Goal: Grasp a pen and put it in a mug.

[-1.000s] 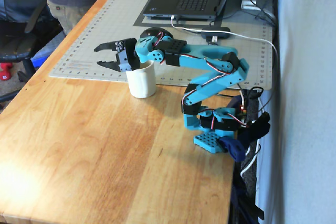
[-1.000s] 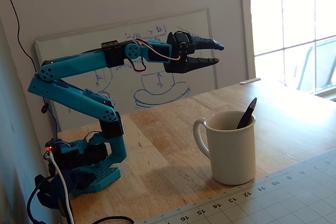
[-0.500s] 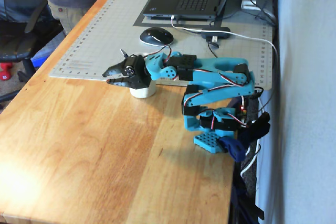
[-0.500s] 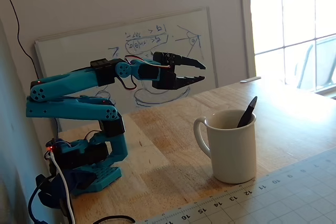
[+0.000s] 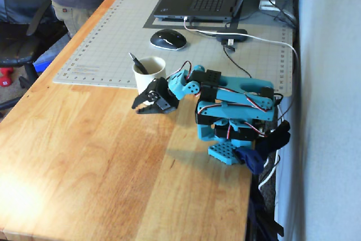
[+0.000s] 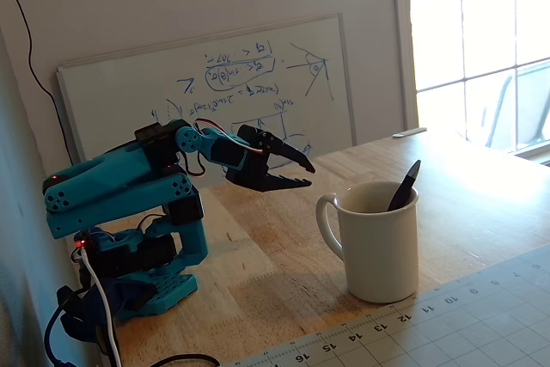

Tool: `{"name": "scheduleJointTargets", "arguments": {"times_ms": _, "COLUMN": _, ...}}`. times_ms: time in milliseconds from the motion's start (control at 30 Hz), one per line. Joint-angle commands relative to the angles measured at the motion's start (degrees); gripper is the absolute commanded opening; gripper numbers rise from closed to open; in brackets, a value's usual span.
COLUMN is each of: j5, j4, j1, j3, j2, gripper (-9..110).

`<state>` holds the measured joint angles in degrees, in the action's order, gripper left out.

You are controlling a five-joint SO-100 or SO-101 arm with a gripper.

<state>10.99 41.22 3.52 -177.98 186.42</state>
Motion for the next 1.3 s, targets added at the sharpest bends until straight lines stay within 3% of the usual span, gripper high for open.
{"name": "scheduleJointTargets", "arguments": {"times_ms": 0, "j5": 0.5, "j4": 10.6, "j1": -0.4, "j3": 0.8, "j2": 4.3, "gripper": 5}}
{"name": "scheduleJointTargets", "arguments": {"times_ms": 433, "j5": 0.5, "j4": 25.2, "j1": 0.3, "j3": -1.5, "j2": 5.6, "gripper": 5}}
{"name": "scheduleJointTargets", "arguments": {"times_ms": 1267, "j5": 0.6, "j4": 25.5, "j1": 0.4, "j3": -1.9, "j2": 5.7, "gripper": 5}}
